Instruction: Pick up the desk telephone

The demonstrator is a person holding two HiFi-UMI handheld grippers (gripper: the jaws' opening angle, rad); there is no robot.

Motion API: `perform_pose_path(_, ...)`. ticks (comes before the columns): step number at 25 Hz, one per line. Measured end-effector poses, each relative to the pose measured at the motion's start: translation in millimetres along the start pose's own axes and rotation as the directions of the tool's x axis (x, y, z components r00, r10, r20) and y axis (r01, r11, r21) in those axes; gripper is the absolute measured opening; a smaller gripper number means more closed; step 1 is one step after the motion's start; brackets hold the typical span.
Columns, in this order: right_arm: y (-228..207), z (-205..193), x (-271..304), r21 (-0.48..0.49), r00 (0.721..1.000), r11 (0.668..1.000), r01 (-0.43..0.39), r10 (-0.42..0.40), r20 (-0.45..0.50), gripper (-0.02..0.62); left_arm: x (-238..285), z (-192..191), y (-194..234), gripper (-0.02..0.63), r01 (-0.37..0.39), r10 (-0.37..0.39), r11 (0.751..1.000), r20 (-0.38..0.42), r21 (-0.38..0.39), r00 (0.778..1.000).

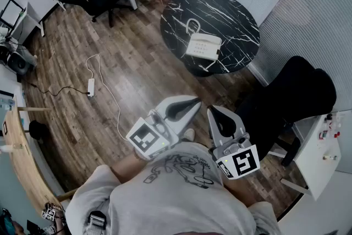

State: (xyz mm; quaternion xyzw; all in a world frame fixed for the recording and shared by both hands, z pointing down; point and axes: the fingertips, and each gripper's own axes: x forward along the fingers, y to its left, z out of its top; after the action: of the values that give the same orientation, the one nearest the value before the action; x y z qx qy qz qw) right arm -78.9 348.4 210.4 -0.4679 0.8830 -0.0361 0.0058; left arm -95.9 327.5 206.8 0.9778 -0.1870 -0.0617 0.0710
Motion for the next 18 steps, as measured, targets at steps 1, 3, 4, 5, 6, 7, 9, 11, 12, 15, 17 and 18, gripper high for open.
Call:
perform_pose_path(1,0,0,0,0.0,1.0,1.0,0.001,-0.001,0.0,0.006,0,-1,1,0.0,-0.002,0.002,1.0,-0.003,-0.005,1.0)
perform_pose_path(3,-1,-1,1,0.0,1.0,1.0,0.002,-0.002,-0.001,0.006,0,-2,3,0.0,-0.004,0.004,1.0,-0.006,-0.011,1.0)
perform_pose_path(4,-2,-2,2,0.0,1.0,1.0,0.003,-0.003,-0.001,0.006,0,-2,4,0.001,-0.005,0.005,1.0,-0.006,-0.012,1.0)
perform_pose_path(5,-2,-2,2,0.0,1.0,1.0,0.003,-0.003,-0.001,0.006,0,-3,5,0.002,-0.005,0.005,1.0,-0.007,-0.013,1.0)
perform_pose_path(6,-3,-2,2,0.0,1.0,1.0,0.004,-0.004,-0.002,0.006,1,-3,5,0.0,-0.006,0.005,1.0,-0.008,-0.016,1.0)
perform_pose_path(7,-3,-3,2,0.0,1.0,1.0,0.005,-0.005,-0.002,0.006,2,-3,4,0.0,-0.005,0.005,1.0,-0.009,-0.02,1.0)
perform_pose_path(9,-5,-2,2,0.001,1.0,1.0,0.006,-0.006,-0.003,0.006,4,-2,4,0.002,-0.004,0.004,1.0,-0.008,-0.026,1.0)
perform_pose_path(11,-6,-2,3,0.002,1.0,1.0,0.008,-0.008,-0.003,0.006,4,-3,6,0.0,-0.005,0.005,1.0,-0.007,-0.024,1.0)
perform_pose_path(12,-6,-2,3,0.002,1.0,1.0,0.009,-0.009,-0.003,0.006,4,-3,6,0.002,-0.004,0.004,1.0,-0.008,-0.025,1.0)
perform_pose_path(15,-8,-3,3,0.009,1.0,1.0,0.011,-0.011,-0.003,0.006,5,-4,5,0.0,-0.001,0.0,0.999,-0.013,-0.032,1.0)
perform_pose_path(17,-10,-4,2,0.017,1.0,1.0,0.015,-0.015,-0.002,0.006,6,-7,6,0.0,-0.003,0.003,1.0,-0.015,-0.029,1.0)
perform_pose_path(18,-11,-4,1,0.022,1.0,1.0,0.016,-0.016,0.002,0.006,7,-9,6,0.001,-0.004,0.003,1.0,-0.019,-0.029,1.0)
